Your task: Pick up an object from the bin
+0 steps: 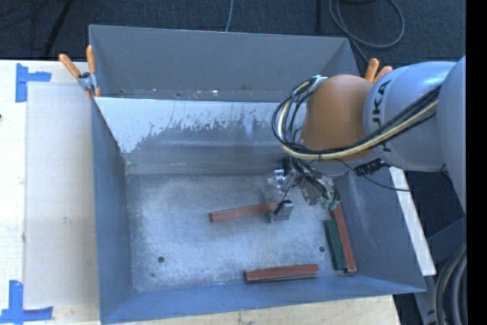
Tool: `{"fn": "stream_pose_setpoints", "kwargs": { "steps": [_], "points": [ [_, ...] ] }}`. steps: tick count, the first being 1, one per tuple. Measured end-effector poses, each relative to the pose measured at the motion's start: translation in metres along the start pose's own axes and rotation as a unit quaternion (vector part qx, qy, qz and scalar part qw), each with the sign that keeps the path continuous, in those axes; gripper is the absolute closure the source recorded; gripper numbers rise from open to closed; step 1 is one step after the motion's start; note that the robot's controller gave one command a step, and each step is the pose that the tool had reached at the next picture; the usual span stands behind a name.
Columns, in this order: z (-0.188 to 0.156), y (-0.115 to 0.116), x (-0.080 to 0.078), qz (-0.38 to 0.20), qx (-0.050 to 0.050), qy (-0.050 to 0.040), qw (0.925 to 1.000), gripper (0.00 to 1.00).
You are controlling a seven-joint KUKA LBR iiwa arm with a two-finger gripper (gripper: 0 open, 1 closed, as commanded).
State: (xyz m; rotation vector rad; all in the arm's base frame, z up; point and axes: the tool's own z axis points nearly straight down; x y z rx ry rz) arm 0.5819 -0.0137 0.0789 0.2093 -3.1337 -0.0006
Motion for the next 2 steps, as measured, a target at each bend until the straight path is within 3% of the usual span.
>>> {"fn": "stream_pose_setpoints", "kwargs": {
  "steps": [1, 2],
  "points": [
    [-0.187, 0.006, -0.003, 0.043, 0.0, -0.0052, 0.999, 1.0],
    [-0.224, 0.003, -0.013, 0.043, 0.001, -0.0039, 0.9991, 1.0]
  ]
}}
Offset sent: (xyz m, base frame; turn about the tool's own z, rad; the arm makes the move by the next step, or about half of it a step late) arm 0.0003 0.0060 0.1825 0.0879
